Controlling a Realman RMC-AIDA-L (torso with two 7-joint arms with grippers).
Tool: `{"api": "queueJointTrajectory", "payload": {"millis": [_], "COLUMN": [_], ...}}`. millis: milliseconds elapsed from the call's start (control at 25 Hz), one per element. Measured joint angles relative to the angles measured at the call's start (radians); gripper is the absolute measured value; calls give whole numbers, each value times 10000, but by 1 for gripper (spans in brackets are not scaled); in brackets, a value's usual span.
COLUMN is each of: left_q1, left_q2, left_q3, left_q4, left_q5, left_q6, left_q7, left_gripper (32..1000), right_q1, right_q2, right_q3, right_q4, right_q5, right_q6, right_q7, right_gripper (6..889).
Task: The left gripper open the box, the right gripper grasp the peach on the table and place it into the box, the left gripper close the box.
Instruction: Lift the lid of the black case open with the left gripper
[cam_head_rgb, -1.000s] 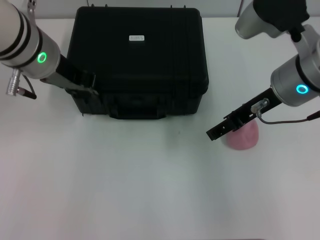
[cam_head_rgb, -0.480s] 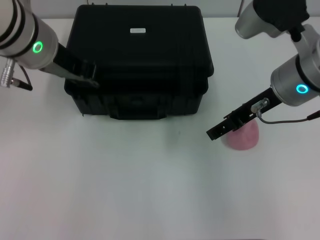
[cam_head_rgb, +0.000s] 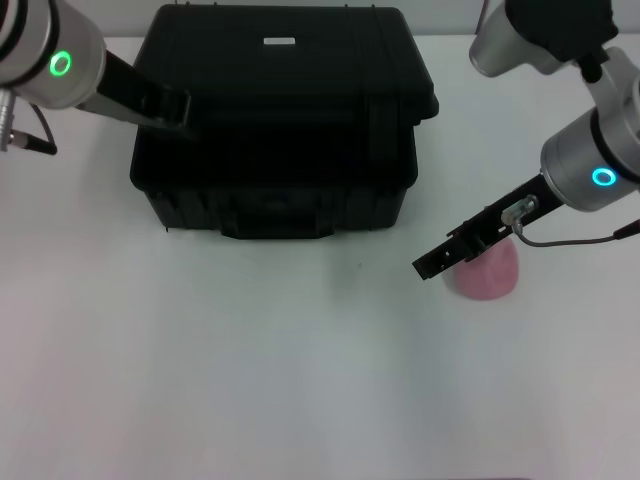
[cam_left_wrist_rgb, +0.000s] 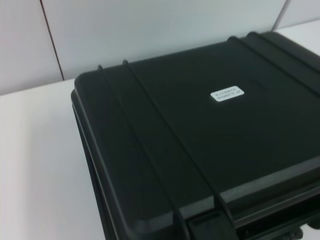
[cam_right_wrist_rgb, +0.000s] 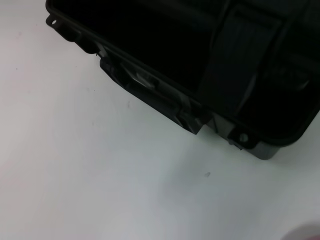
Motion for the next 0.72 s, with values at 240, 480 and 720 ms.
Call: {"api": "queueJointTrajectory", "payload": {"millis": [240,480,720], "left_q1": [0,-21,-129], "left_q2": [6,-2,-1], "left_q3": [-408,-641,-901], "left_q4": [341,410,450], "left_q5": [-251,-279,-294], "left_q6": [-79,-91,-181], "left_q7": [177,319,449], "left_gripper": [405,405,405], "right_q1": [9,26,89], "right_q2": [0,0,0], "right_q3": [0,0,0], "right_q4": [0,0,0], "right_q5": [-2,-2,-1], "right_q6": [0,-6,-16], "right_q7": [-2,-17,-18], "right_gripper": [849,849,849]}}
